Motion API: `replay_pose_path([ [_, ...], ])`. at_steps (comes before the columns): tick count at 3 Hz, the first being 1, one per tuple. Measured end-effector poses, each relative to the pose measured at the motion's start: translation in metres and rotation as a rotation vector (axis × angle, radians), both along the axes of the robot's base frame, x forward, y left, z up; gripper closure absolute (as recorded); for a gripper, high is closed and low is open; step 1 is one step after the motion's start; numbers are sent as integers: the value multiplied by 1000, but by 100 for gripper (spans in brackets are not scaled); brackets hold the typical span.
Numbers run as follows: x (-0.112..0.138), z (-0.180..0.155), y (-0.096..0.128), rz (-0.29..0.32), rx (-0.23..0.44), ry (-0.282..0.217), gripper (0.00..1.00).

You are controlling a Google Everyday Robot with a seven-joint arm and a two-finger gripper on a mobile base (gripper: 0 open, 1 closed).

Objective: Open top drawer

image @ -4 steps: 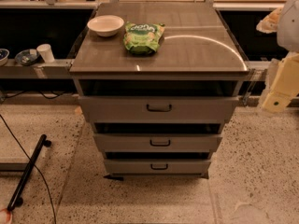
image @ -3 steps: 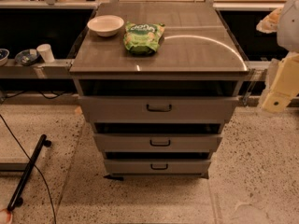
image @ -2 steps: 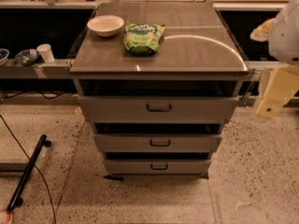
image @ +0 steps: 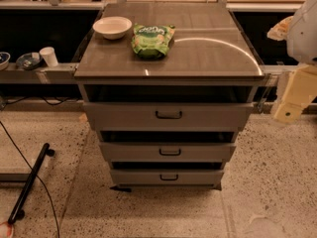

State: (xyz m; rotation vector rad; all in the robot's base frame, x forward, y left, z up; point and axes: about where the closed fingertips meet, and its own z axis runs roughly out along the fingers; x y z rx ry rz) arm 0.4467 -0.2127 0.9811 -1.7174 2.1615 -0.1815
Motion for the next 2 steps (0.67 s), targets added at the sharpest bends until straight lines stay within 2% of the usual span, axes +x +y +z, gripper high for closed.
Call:
replay_pose_path([
  [2, 3, -2, 0, 2, -18, 7, 0],
])
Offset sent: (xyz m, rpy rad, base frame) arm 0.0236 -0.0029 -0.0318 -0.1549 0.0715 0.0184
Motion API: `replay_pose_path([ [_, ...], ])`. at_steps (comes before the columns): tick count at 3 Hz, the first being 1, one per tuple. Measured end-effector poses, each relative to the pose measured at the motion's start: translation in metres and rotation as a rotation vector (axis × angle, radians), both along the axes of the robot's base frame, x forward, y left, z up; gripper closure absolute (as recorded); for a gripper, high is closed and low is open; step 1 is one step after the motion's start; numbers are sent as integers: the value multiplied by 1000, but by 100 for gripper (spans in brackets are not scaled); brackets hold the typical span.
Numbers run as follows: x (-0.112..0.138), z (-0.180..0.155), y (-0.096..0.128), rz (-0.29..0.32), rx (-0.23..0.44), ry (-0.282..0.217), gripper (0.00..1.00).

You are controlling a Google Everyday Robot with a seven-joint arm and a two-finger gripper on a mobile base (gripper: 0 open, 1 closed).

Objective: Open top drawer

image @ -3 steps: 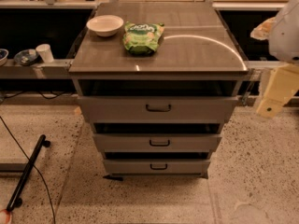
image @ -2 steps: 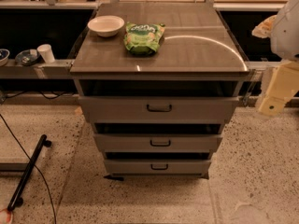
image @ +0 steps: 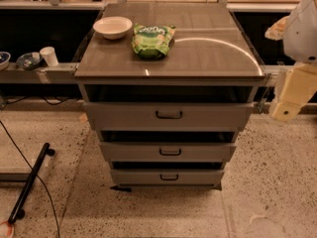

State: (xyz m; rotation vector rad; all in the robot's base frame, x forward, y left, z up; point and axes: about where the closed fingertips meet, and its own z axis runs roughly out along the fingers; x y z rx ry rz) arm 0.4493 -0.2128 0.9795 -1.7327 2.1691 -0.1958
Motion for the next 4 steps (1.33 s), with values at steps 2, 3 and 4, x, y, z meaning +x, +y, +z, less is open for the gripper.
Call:
replay_pose_path([
  [2, 5, 0, -12, -11, -12, 2, 0],
  [3, 5, 1, -16, -15, -14, 6, 0],
  [4, 5, 4, -20, -19, -9, 10, 0],
])
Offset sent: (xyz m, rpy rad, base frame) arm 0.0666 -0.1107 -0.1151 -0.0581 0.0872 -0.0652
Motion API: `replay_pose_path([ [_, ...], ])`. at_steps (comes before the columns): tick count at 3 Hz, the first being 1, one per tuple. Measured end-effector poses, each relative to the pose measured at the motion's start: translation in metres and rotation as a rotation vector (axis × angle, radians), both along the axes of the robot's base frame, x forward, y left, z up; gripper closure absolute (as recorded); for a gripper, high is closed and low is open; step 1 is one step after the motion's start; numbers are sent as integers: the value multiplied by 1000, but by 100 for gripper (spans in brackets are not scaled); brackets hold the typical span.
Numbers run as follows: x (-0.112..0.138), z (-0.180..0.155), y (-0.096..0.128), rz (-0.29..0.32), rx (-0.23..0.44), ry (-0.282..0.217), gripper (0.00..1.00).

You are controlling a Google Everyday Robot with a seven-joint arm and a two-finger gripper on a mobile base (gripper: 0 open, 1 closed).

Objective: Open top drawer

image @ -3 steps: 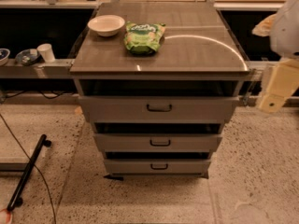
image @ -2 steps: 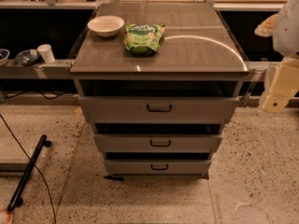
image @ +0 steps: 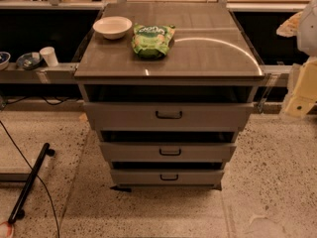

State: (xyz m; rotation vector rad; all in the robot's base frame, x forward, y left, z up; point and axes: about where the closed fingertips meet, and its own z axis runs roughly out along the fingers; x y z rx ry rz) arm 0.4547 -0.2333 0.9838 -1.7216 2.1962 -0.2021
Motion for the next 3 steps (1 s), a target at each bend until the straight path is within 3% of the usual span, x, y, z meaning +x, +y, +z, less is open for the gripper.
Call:
replay_pose_path([
  [1, 0, 0, 0, 0, 0, 0, 0],
  [2, 1, -3, 1, 3, -72, -5, 0],
  [3, 2, -6, 11, 49, -151, -13, 0],
])
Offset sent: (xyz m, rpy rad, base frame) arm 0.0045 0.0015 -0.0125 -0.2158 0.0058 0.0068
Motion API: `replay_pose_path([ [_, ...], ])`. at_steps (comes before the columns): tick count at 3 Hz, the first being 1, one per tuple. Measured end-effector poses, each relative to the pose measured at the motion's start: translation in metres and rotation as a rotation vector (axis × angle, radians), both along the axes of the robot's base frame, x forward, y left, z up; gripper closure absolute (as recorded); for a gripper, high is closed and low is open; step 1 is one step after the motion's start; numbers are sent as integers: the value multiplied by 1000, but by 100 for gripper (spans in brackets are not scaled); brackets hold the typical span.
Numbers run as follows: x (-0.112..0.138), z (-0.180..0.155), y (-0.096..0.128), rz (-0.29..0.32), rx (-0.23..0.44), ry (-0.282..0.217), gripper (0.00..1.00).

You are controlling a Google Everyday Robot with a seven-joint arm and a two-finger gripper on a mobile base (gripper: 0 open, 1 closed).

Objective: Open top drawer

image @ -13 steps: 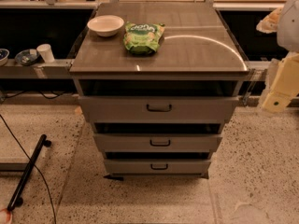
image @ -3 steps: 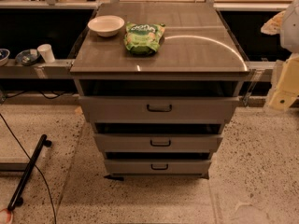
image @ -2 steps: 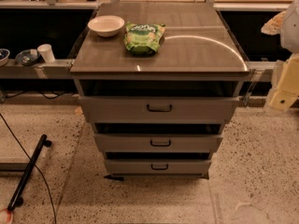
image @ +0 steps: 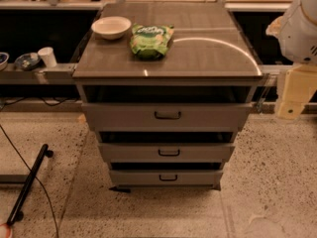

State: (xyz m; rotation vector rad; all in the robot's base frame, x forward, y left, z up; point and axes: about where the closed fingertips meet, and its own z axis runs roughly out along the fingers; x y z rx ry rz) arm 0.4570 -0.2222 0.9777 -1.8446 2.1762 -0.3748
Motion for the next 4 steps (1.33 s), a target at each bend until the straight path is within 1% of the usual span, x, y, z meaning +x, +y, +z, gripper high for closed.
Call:
replay_pose_path([
  [1, 1, 2, 16, 65, -52, -9, 0],
  [2, 2, 2, 15, 71, -56, 2, 0],
  [4, 5, 4, 6, 72, -35, 23, 0],
])
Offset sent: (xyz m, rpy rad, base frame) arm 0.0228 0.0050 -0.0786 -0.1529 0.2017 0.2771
